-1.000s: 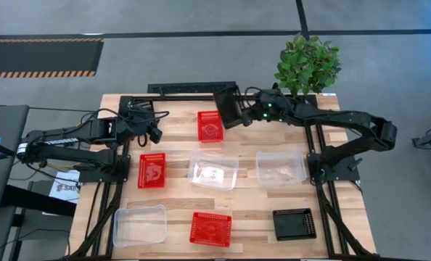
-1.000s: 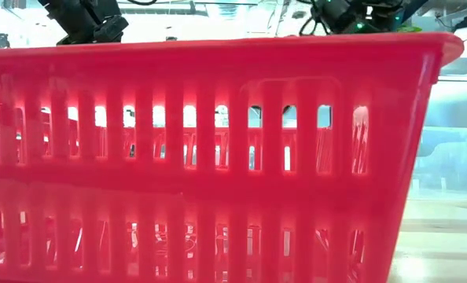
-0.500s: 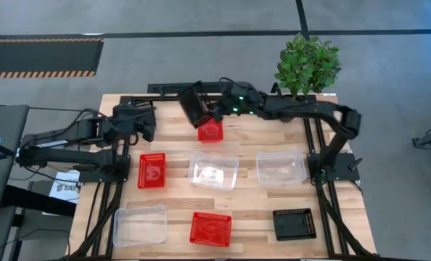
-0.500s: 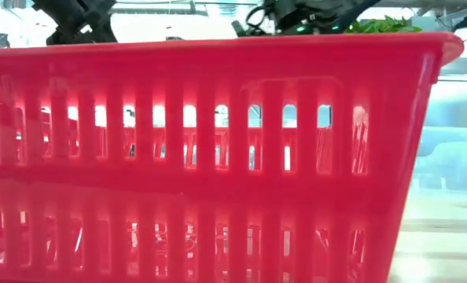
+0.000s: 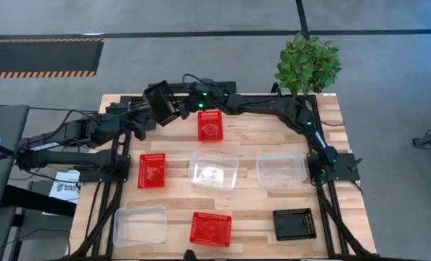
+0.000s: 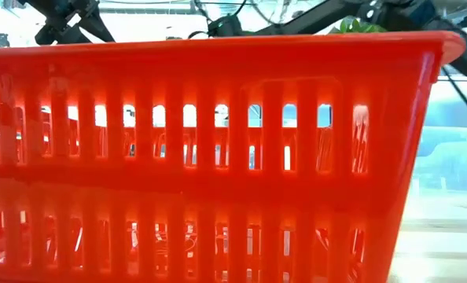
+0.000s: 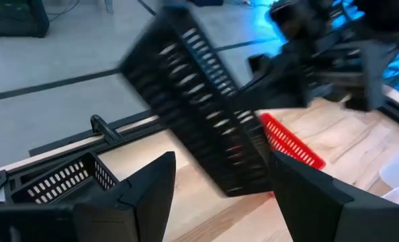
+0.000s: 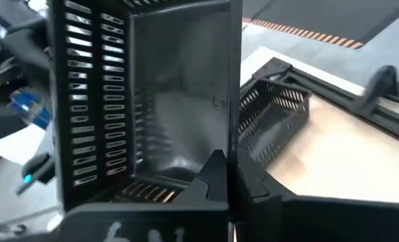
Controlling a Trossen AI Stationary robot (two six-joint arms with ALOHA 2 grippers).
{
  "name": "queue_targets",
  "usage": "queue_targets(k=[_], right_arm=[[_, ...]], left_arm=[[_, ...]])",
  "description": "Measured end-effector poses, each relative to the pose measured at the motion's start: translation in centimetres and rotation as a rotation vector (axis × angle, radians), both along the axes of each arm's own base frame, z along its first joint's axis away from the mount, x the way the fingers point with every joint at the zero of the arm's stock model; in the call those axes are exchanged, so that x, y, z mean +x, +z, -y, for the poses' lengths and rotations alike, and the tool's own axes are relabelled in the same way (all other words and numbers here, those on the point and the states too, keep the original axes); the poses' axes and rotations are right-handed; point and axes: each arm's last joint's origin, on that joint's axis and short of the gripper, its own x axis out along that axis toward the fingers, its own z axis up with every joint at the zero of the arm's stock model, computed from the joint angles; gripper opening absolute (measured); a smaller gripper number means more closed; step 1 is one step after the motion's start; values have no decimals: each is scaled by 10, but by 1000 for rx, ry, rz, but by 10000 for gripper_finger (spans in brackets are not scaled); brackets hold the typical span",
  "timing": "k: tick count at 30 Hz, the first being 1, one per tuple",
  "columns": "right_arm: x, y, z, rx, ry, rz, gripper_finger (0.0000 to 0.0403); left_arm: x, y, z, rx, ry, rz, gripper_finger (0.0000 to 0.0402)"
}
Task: Stack baskets by color
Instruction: Stack the top right black bin on top of the top left black bin
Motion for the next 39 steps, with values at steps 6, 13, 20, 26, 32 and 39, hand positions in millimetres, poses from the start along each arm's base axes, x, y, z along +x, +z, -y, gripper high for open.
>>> queue_targets(k=[6, 13, 20, 26, 32, 39], right_arm=[[33, -20, 6, 68, -6, 41, 6], [60, -42, 6, 118, 2, 84, 5], [64, -51, 2, 101, 7, 64, 4], [61, -46, 7, 77, -53, 51, 7], [59, -46, 12, 41, -88, 38, 4], [60, -46, 11, -4, -120, 35, 7]], left_arm=[[-5, 1, 1, 2, 1, 10, 224], [-6, -2, 1, -22, 17, -10, 224], [-6, -6, 0, -74, 113, 15, 224], [9, -6, -8, -103, 168, 58, 224], [19, 4, -25, -185, 282, -30, 223], [33, 27, -44, -213, 394, -126, 223]])
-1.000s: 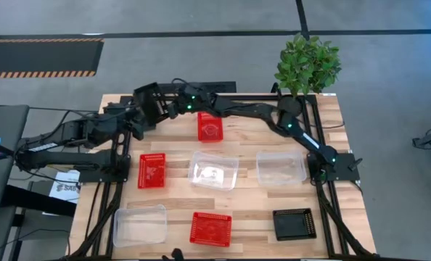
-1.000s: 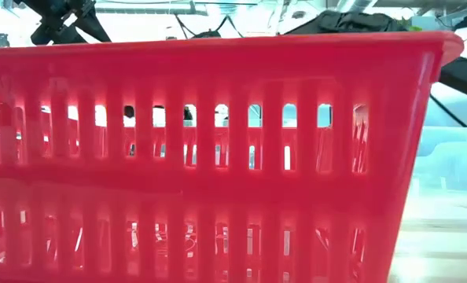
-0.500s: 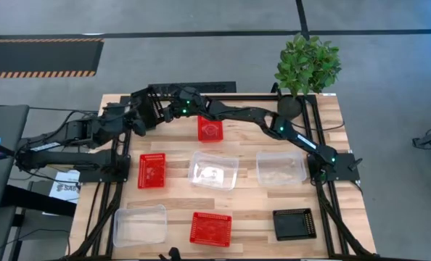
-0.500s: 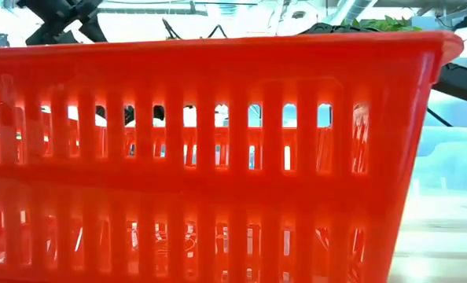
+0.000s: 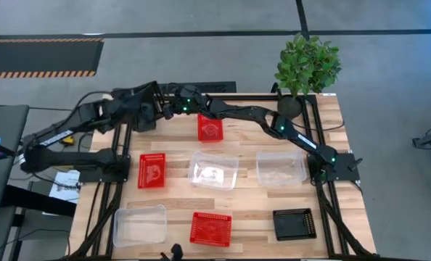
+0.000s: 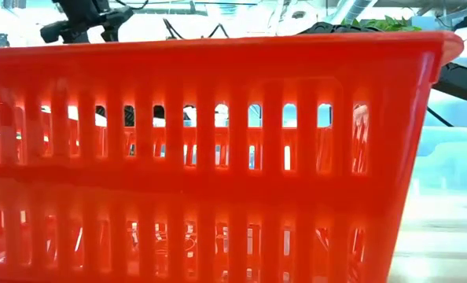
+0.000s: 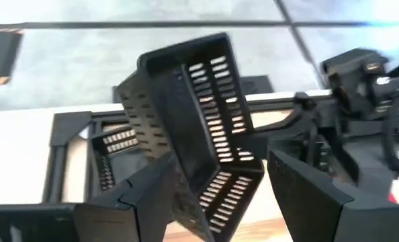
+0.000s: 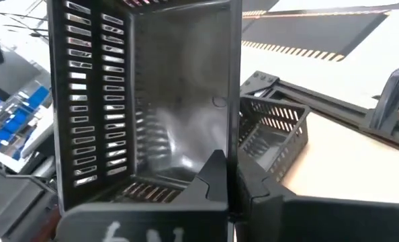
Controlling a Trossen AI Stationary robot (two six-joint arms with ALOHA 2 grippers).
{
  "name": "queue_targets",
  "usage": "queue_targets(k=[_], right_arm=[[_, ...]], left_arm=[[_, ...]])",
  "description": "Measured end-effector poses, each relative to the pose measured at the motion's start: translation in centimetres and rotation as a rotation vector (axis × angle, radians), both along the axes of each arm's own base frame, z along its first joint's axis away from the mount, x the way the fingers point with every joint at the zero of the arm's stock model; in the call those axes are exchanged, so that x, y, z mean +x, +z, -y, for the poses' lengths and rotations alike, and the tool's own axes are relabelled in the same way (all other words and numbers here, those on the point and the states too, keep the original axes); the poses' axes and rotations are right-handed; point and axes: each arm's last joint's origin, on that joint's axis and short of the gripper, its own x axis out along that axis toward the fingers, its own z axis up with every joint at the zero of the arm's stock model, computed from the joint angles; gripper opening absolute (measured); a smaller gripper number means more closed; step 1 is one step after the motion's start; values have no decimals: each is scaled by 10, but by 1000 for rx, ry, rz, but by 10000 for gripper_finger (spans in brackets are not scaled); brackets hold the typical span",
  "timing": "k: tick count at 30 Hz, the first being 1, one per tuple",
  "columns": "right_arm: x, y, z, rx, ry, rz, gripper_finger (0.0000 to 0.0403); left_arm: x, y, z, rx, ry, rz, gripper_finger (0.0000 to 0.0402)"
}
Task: Stack baskets by color
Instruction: Stack the top right black bin on top of the top left black bin
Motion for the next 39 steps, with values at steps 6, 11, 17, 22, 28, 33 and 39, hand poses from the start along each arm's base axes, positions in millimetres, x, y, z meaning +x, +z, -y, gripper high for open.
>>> queue_targets(k=[6, 11, 17, 22, 28, 33, 39], right_arm=[[-1, 0, 2, -49, -83, -15, 5], [-1, 0, 2, -56, -88, -19, 6], [0, 0, -1, -71, -79, -22, 8], [0, -2, 0, -77, -84, -38, 7], [-1, -4, 3, -79, -91, -45, 10], [0, -3, 2, -76, -81, -34, 6], [1, -2, -2, -72, -64, -28, 9]], left_arm=[[15, -9, -17, -79, 86, -112, 223], [28, -22, -30, -89, 151, -192, 223], [44, -36, -41, -96, 197, -266, 223], [53, -46, -46, -114, 201, -314, 216], [52, -49, -52, -122, 229, -335, 150], [45, -49, -56, -107, 273, -382, 65], [43, -49, -61, -102, 298, -376, 7]])
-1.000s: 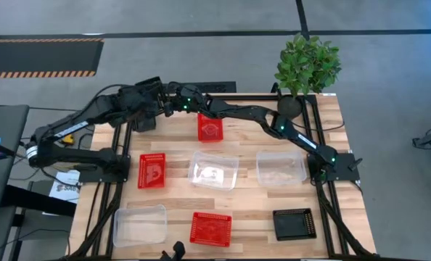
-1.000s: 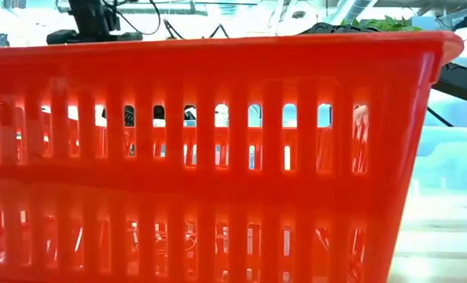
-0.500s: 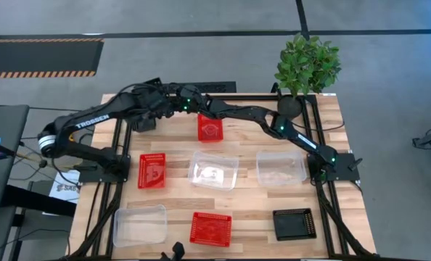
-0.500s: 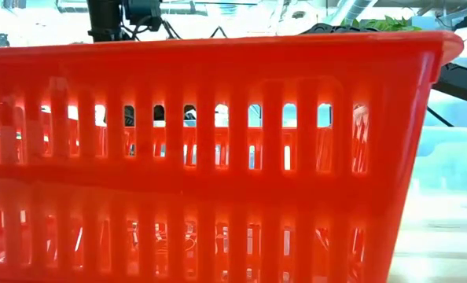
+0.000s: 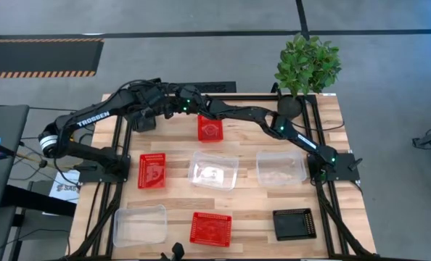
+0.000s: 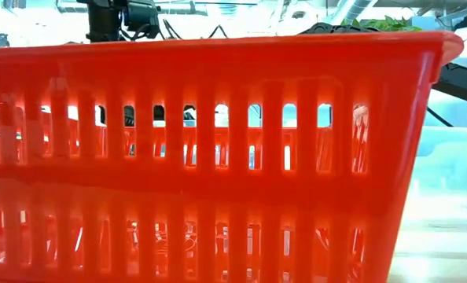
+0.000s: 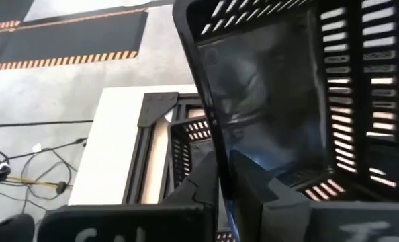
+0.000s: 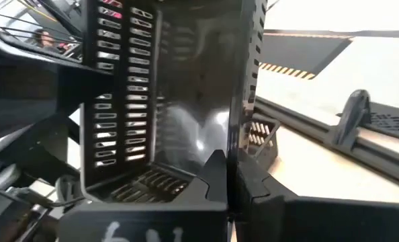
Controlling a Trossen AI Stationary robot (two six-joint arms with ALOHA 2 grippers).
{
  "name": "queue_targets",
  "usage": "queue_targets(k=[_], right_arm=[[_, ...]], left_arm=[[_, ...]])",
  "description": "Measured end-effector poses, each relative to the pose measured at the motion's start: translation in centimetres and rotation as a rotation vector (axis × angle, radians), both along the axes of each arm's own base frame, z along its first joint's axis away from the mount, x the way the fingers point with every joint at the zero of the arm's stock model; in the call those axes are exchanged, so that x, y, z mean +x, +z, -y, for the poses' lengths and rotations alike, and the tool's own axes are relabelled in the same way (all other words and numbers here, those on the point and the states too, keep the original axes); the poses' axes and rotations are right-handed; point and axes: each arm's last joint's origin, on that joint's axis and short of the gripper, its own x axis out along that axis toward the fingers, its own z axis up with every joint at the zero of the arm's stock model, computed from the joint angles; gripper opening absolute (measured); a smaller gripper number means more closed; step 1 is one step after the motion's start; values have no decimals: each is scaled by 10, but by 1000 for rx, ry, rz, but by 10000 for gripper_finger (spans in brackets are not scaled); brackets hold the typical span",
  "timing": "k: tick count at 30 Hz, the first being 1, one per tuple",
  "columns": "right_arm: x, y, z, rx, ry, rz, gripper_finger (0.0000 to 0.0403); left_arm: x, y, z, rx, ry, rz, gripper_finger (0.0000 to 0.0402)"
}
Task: Stack baskets by color
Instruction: Stack the top right black bin on top of the top left black bin
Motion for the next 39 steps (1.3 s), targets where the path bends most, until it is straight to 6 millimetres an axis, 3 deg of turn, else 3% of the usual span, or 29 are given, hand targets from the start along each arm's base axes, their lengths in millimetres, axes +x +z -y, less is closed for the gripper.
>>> queue_targets(k=[7, 13, 19, 23, 30, 34, 39], right_arm=[[1, 1, -2, -2, 7, 7, 10], [1, 0, -3, 1, 28, 1, 41], [1, 1, -4, -3, 38, 5, 96], [1, 2, -2, -1, 57, 11, 154], [-3, 2, 7, 29, 157, 21, 259], [-10, 11, 17, 60, 244, 35, 284], [-26, 36, 32, 71, 302, 22, 287]], left_arm=[[-4, -1, -4, -39, -18, -21, 4], [-4, -1, -4, -47, -31, -32, 2], [-7, -1, -8, -58, -28, -45, 0], [-12, -1, -15, -111, -47, -33, 0], [-31, 16, -38, -188, -40, 53, 0], [-38, 29, -45, -217, -59, 141, 0], [-38, 30, -45, -249, -62, 196, 0]])
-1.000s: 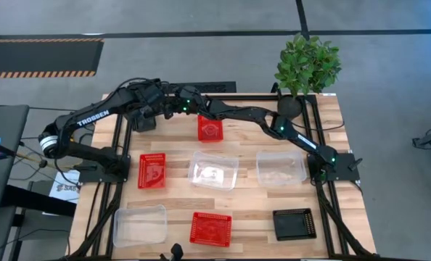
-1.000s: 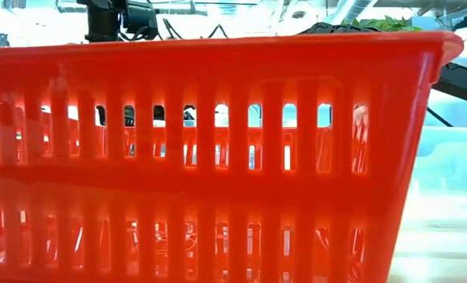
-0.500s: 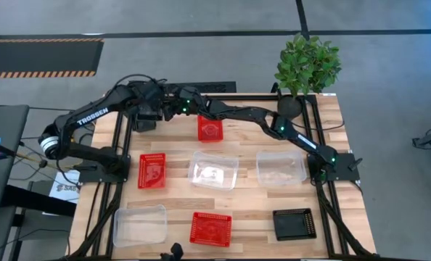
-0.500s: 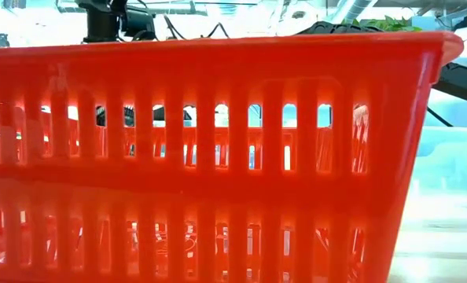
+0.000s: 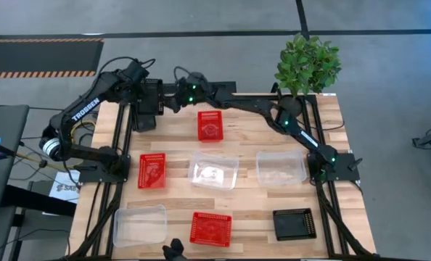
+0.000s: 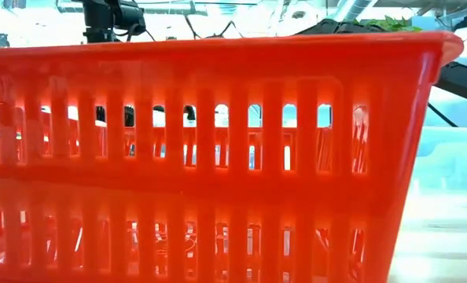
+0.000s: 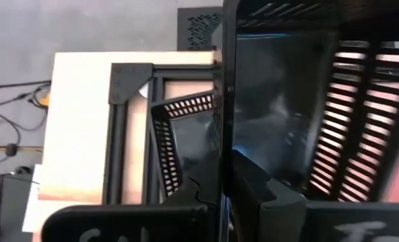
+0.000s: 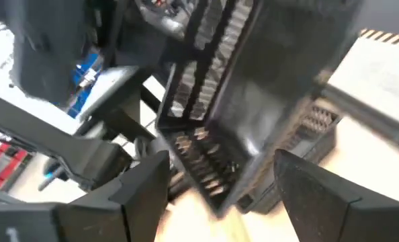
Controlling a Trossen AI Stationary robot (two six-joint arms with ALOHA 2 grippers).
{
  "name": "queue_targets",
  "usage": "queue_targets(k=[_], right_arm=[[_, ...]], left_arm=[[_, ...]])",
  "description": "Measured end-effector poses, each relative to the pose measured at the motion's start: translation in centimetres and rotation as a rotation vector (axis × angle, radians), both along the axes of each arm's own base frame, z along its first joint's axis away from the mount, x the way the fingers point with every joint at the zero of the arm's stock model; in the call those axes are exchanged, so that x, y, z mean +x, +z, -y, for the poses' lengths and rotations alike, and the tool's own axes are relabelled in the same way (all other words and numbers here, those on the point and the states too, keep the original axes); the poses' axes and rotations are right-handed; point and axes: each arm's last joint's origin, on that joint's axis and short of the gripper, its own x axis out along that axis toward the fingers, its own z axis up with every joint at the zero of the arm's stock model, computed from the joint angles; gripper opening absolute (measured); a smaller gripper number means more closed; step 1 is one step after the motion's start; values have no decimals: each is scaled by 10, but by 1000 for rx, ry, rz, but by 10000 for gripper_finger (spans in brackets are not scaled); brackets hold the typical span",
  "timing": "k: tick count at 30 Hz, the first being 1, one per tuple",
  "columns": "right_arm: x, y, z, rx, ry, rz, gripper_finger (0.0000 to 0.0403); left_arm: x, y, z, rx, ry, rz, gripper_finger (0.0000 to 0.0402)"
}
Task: Stack baskets by color
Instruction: Stack the top right black bin on top of the top left black bin
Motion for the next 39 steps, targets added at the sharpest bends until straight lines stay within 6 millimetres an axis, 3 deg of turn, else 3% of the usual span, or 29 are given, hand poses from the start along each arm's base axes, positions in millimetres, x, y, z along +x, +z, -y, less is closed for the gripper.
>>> queue_targets(k=[6, 16, 23, 30, 39], right_arm=[[-25, 44, -3, -149, 13, -103, 287], [-89, 135, -23, -402, 62, -225, 286], [-136, 173, -27, -454, 77, -302, 286], [-159, 191, -33, -481, 93, -335, 286], [-162, 190, -31, -477, 92, -346, 286]], left_arm=[[-1, -2, 3, -51, 30, 22, 0], [-18, -19, 12, -172, 189, -90, 0], [-20, -40, 7, -166, 270, -106, 0], [-17, -54, 0, -111, 288, -63, 0], [-22, -68, 1, -165, 266, -72, 1]])
